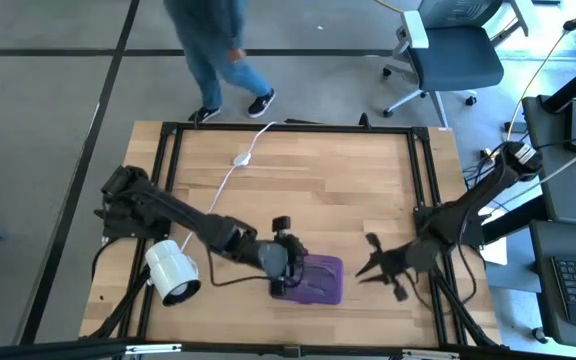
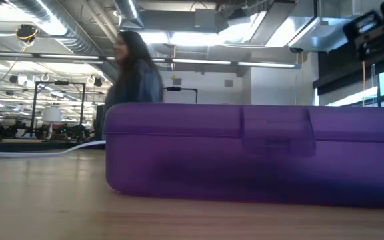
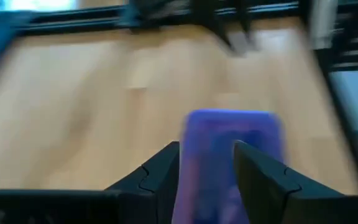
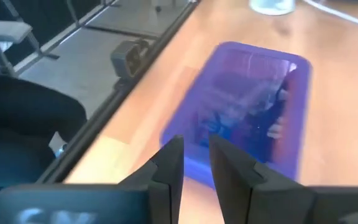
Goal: Pick & place school supplies into a supply box
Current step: Return to Home Position
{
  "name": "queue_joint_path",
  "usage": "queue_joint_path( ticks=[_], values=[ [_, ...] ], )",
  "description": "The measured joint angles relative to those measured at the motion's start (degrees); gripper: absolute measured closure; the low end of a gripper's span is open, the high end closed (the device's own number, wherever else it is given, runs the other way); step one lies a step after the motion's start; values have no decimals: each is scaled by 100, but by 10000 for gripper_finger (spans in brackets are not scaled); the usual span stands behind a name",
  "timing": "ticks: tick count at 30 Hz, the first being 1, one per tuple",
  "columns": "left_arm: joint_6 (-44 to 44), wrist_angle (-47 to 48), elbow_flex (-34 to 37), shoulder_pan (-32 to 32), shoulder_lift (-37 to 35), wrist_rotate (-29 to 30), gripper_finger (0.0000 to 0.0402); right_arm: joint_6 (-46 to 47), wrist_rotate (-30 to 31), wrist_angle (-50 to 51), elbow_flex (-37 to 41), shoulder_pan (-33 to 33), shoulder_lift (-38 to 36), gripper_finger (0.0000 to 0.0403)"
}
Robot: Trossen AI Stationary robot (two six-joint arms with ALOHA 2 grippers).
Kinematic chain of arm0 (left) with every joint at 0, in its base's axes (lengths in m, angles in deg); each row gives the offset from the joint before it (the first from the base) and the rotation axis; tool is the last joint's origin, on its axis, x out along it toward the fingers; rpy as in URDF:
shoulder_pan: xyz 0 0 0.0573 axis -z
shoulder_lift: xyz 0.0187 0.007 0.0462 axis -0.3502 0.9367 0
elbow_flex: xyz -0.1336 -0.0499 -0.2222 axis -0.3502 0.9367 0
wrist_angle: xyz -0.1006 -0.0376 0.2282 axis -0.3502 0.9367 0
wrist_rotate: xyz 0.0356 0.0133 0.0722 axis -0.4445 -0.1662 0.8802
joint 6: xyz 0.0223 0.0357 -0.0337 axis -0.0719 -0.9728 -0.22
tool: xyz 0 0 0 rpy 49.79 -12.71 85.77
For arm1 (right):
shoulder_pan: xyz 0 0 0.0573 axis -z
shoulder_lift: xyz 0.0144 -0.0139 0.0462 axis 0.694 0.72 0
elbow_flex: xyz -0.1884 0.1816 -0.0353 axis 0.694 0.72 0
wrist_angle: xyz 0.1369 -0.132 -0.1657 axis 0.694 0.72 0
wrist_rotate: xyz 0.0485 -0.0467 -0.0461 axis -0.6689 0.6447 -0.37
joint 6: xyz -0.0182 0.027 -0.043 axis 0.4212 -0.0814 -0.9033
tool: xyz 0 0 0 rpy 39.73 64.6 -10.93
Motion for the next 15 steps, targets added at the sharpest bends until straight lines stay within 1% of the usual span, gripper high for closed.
queue_joint_path(
  ticks=[2,4,5,6,7,11,15],
  values=[
    [-208,-699,331,-196,-100,-867,263,-32,-23,-40,279,185,-404,321],
    [-452,-1576,736,-431,-169,-1913,263,-59,-20,-70,497,360,-819,321],
    [-475,-1778,912,-560,-212,-2335,262,-73,-20,-70,580,440,-1000,321],
    [-478,-1852,1099,-682,-281,-2605,261,-100,-21,-69,661,498,-1172,321],
    [-470,-1865,1264,-803,-364,-2767,261,-171,-72,-62,729,548,-1331,321],
    [-485,-2247,1970,-1131,-902,-2804,262,-214,-354,-72,976,694,-1823,321],
    [-644,-2857,2880,-1231,-1744,-2798,264,-213,-367,-73,1271,791,-2167,321]
  ],
)
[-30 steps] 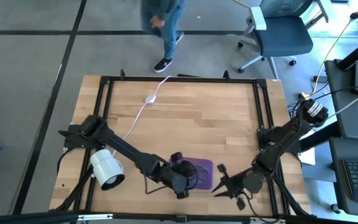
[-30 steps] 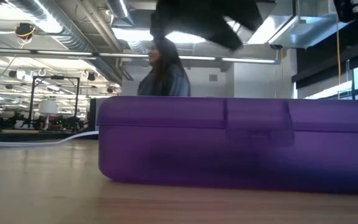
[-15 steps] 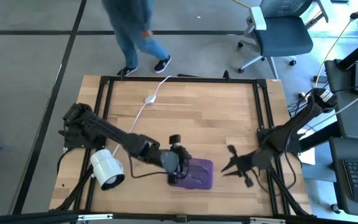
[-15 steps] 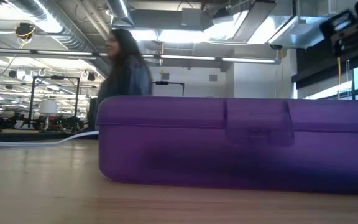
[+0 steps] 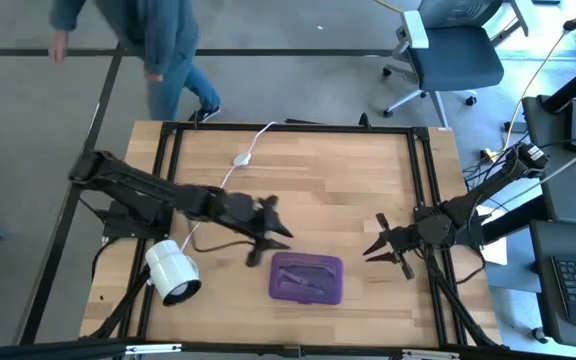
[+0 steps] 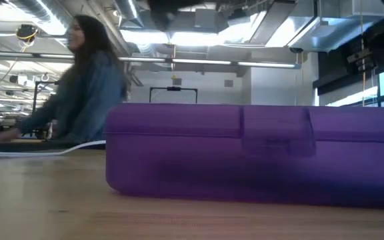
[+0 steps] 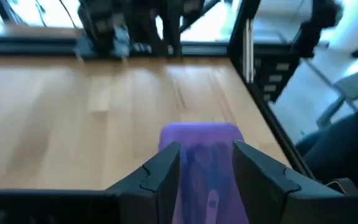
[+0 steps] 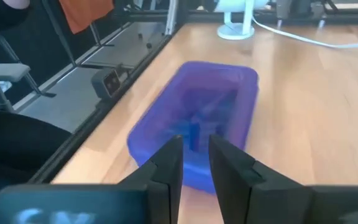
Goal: Pick & place school supplies into a supply box
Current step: Return to Home Position
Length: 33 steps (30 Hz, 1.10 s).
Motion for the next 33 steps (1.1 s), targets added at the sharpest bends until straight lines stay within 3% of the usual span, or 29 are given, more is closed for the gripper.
queue_joint_path(
  ticks=[8,13,33],
  values=[
    [-43,-897,1919,-278,-2053,232,261,-132,-13,-27,455,471,-719,321],
    [-25,-1299,2827,-387,-3042,248,261,-262,-680,-54,643,973,-1239,321],
    [260,-1605,4833,-996,-5614,268,261,-411,-2452,-114,1029,2742,-2159,321]
  ],
)
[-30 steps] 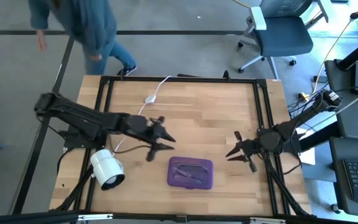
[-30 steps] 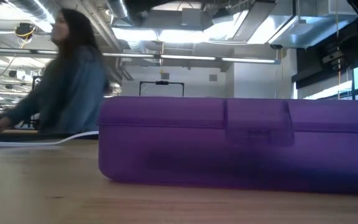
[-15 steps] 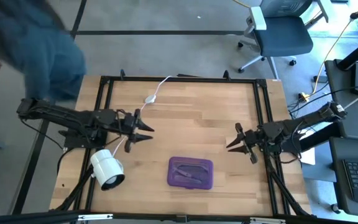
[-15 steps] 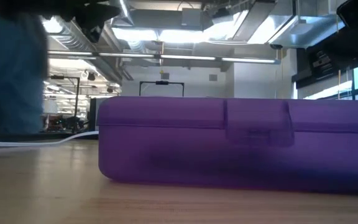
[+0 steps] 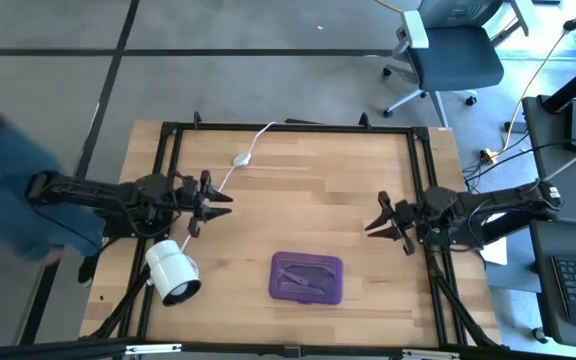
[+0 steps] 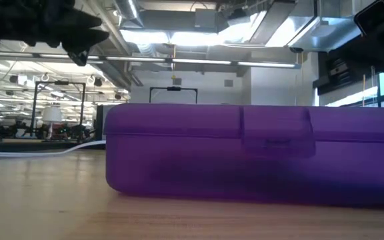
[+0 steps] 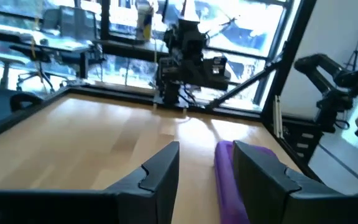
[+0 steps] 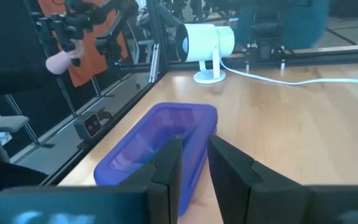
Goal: Pick & place school supplies into a supply box
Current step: Return to Home Position
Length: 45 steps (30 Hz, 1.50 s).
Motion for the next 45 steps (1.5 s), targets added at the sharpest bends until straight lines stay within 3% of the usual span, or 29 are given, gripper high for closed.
queue_joint_path(
  ticks=[18,36,41,45],
  values=[
    [142,-38,1069,-382,-1594,-109,262,-41,-1315,72,0,1326,-513,321],
    [243,1362,1069,-791,-2751,-111,261,136,-2204,708,0,2199,-1472,321],
    [235,1473,1067,-891,-2785,-141,263,138,-2290,1045,0,2383,-1977,321],
    [243,1490,1067,-991,-2785,-17,262,147,-2547,905,0,2493,-1971,321]
  ],
)
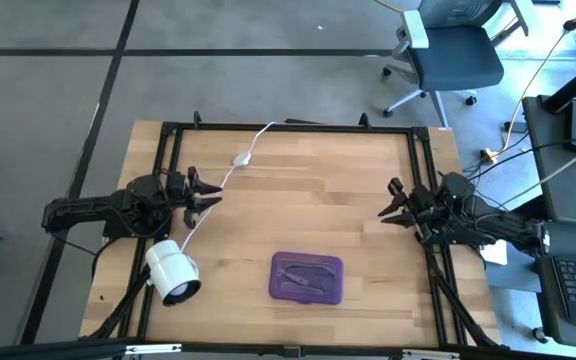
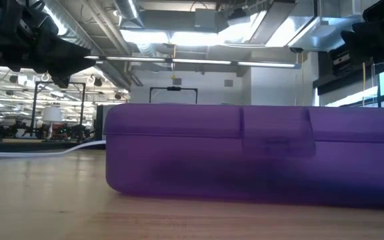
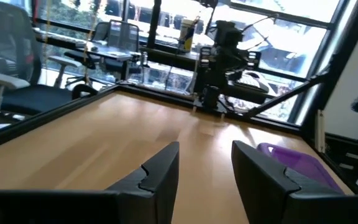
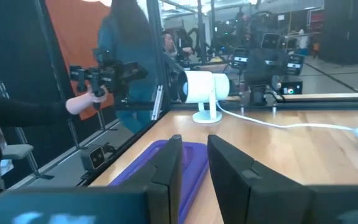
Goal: Pick & place school supplies into a supply box
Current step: Return to Home Position
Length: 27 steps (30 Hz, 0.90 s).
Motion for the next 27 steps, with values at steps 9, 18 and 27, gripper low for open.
queue_joint_path(
  ticks=[9,18,27],
  values=[
    [-231,2,0,-84,-1,166,263,-271,39,51,0,287,-15,321],
    [-244,0,0,-84,-2,165,263,-330,1051,37,-2,335,-15,321],
    [-244,-6,0,-84,-2,165,262,-487,1761,-321,61,333,-13,321]
  ],
)
